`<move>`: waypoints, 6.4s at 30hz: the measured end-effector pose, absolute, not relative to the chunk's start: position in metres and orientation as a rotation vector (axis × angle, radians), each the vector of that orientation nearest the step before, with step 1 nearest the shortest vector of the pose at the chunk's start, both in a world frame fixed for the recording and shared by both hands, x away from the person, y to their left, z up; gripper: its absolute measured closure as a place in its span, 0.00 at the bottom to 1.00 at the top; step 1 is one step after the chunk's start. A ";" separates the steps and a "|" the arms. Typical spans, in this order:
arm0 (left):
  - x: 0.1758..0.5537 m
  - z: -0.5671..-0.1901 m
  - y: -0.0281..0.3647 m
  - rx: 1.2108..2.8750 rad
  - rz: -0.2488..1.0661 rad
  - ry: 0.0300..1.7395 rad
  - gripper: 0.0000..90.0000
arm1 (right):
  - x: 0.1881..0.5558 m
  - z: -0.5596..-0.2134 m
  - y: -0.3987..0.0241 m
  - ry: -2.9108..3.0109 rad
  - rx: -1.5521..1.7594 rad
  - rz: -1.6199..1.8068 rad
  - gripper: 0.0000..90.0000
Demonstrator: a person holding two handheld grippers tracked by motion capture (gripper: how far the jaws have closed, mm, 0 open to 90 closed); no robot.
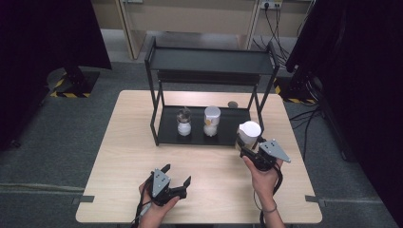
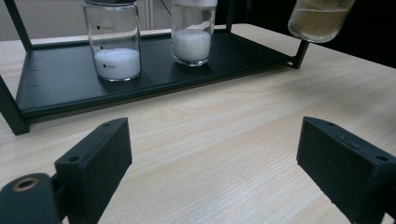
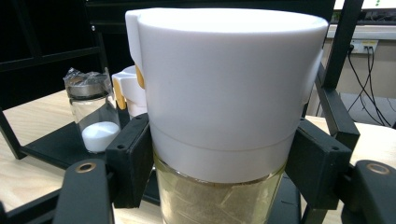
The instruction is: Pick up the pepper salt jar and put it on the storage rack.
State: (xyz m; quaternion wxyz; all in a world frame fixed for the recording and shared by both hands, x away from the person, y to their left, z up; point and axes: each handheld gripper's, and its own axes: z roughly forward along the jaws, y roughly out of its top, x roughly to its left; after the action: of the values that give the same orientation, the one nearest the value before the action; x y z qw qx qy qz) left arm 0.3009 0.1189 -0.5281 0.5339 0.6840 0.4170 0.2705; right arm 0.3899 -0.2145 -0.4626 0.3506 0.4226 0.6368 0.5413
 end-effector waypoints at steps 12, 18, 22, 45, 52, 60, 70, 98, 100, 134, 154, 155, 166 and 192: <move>0.301 -0.528 0.119 1.632 0.645 0.991 0.11 | 0.399 -0.464 -0.210 1.651 1.115 1.397 0.34; 0.301 -0.528 0.119 1.632 0.645 0.991 0.11 | 0.403 -0.464 -0.209 1.649 1.124 1.397 0.34; 0.301 -0.528 0.119 1.632 0.646 0.990 0.11 | 0.406 -0.465 -0.208 1.648 1.131 1.394 0.34; 0.301 -0.528 0.119 1.633 0.644 0.990 0.11 | 0.425 -0.466 -0.203 1.649 1.161 1.377 0.34; 0.301 -0.528 0.119 1.634 0.644 0.989 0.11 | 0.430 -0.466 -0.202 1.651 1.171 1.370 0.34; 0.301 -0.528 0.119 1.634 0.645 0.989 0.11 | 0.437 -0.464 -0.201 1.651 1.174 1.352 0.34; 0.301 -0.528 0.119 1.634 0.644 0.989 0.11 | 0.448 -0.465 -0.199 1.648 1.197 1.340 0.34; 0.301 -0.528 0.118 1.635 0.645 0.986 0.11 | 0.465 -0.462 -0.180 1.655 1.200 1.312 0.34; 0.301 -0.528 0.118 1.635 0.646 0.985 0.11 | 0.467 -0.463 -0.179 1.656 1.206 1.308 0.34; 0.301 -0.528 0.118 1.638 0.645 0.984 0.11 | 0.494 -0.480 -0.171 1.677 1.263 1.231 0.34; 0.301 -0.528 0.118 1.637 0.643 0.985 0.11 | 0.508 -0.486 -0.171 1.673 1.289 1.194 0.34; 0.301 -0.528 0.118 1.637 0.643 0.985 0.11 | 0.508 -0.486 -0.171 1.673 1.291 1.193 0.34; 0.301 -0.528 0.118 1.639 0.643 0.985 0.11 | 0.511 -0.492 -0.172 1.679 1.304 1.178 0.34; 0.300 -0.528 0.117 1.641 0.648 0.979 0.11 | 0.497 -0.500 -0.170 1.699 1.261 1.184 0.18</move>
State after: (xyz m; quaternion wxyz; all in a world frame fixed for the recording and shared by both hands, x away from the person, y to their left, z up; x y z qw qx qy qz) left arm 0.2996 0.1171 -0.5281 0.5326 0.6883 0.4107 0.2719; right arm 0.4966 -0.1698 -0.4996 0.3512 0.4870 0.6562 0.4572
